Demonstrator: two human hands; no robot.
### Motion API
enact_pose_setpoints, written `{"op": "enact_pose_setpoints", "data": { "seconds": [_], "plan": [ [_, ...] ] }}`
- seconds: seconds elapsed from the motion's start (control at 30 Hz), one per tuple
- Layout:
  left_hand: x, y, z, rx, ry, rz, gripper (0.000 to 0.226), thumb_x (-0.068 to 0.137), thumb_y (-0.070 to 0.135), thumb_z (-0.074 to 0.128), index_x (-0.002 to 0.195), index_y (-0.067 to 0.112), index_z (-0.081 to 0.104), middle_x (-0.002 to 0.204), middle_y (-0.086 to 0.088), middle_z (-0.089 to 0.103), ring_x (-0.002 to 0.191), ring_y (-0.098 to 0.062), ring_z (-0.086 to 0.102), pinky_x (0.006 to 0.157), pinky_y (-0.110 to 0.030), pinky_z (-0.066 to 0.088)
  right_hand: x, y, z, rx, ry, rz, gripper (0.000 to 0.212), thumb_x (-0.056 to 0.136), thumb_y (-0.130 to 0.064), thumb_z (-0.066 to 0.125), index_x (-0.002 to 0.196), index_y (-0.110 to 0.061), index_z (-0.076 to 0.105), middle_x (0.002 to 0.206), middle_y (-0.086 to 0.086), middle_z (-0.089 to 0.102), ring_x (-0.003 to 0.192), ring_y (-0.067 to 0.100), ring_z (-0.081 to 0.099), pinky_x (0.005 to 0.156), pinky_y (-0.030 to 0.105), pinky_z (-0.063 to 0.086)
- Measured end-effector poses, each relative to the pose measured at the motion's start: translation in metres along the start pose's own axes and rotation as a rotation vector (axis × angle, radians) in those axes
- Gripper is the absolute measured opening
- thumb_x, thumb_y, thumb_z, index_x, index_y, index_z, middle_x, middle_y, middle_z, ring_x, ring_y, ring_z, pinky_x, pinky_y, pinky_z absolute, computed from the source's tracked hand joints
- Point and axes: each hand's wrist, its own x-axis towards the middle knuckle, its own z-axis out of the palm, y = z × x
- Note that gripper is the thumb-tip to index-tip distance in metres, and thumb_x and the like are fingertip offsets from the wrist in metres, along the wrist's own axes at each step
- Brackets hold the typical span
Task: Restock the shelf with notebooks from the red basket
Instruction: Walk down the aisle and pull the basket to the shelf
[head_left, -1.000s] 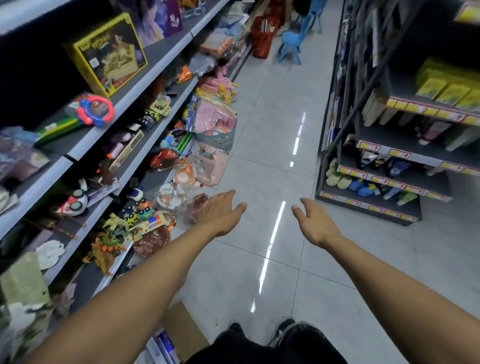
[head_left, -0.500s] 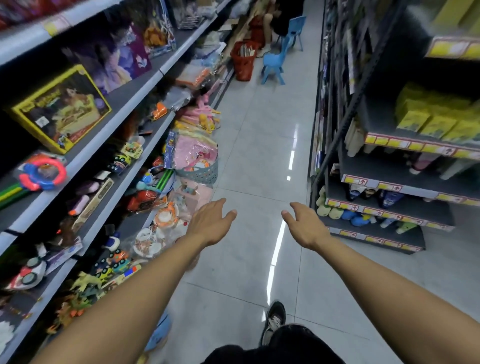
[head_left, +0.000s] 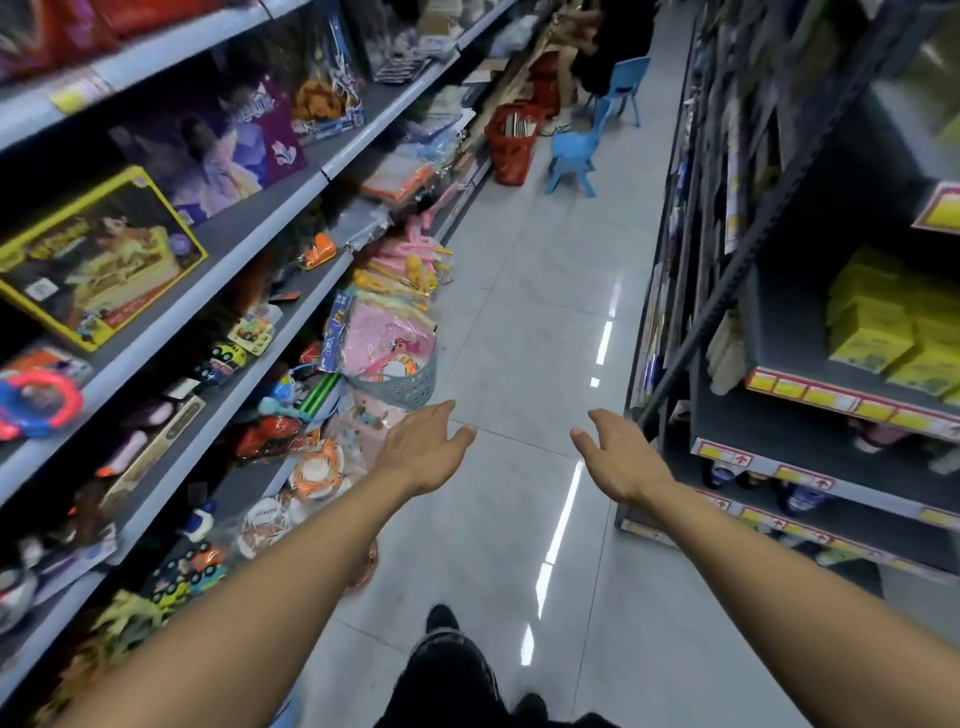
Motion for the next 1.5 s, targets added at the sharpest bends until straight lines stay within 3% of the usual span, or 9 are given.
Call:
{"op": "enact_pose_setpoints", "data": {
  "seconds": [0.23, 0.6, 0.9, 1.23, 1.5],
  "plan": [
    [0.104, -0.002, -0.022, -0.021, -0.027, -0.018, 0.075, 0.099, 0.067, 0.035, 0.162, 0.027, 0.027, 0.168, 0.003, 0.029, 0.154, -0.022, 0.027, 0.123, -0.044, 0.026, 0.099, -0.005, -0.016, -0.009, -0.009, 0.016, 0.072, 0.107, -0.059, 0.031, 0.163, -0.013, 0.029, 0.169, 0.004, 0.03, 0.155, 0.024, 0.027, 0.124, 0.045, 0.028],
    [0.324, -0.029, -0.117, -0.071, -0.014, -0.021, 0.079, 0.091, 0.075, 0.028, 0.155, 0.031, 0.037, 0.16, 0.0, 0.043, 0.146, -0.026, 0.039, 0.116, -0.048, 0.037, 0.312, -0.068, -0.068, -0.044, -0.016, 0.057, 0.071, 0.108, -0.057, 0.033, 0.162, -0.012, 0.03, 0.168, 0.006, 0.032, 0.154, 0.024, 0.03, 0.123, 0.041, 0.026],
    [0.462, -0.027, -0.167, -0.067, -0.062, -0.019, 0.071, 0.101, 0.062, 0.037, 0.161, 0.024, 0.03, 0.166, -0.001, 0.033, 0.152, -0.024, 0.03, 0.122, -0.042, 0.027, 0.45, -0.084, -0.086, -0.051, -0.061, 0.077, 0.074, 0.107, -0.061, 0.03, 0.164, -0.013, 0.027, 0.171, 0.005, 0.027, 0.158, 0.023, 0.021, 0.126, 0.041, 0.02],
    [0.624, 0.025, -0.19, -0.064, -0.053, -0.042, 0.069, 0.103, 0.06, 0.037, 0.162, 0.026, 0.027, 0.168, -0.001, 0.027, 0.154, -0.023, 0.025, 0.123, -0.039, 0.022, 0.621, -0.04, -0.128, -0.032, -0.099, 0.088, 0.075, 0.106, -0.063, 0.029, 0.164, -0.015, 0.026, 0.171, 0.003, 0.025, 0.158, 0.021, 0.019, 0.127, 0.041, 0.02],
    [0.77, 0.104, -0.222, -0.068, -0.012, -0.103, 0.07, 0.103, 0.061, 0.037, 0.162, 0.026, 0.029, 0.168, -0.001, 0.029, 0.154, -0.022, 0.026, 0.124, -0.038, 0.023, 0.78, -0.003, -0.22, 0.001, -0.094, 0.042, 0.071, 0.107, -0.059, 0.031, 0.163, -0.016, 0.028, 0.17, 0.003, 0.029, 0.157, 0.022, 0.022, 0.126, 0.043, 0.023]
  ]
}}
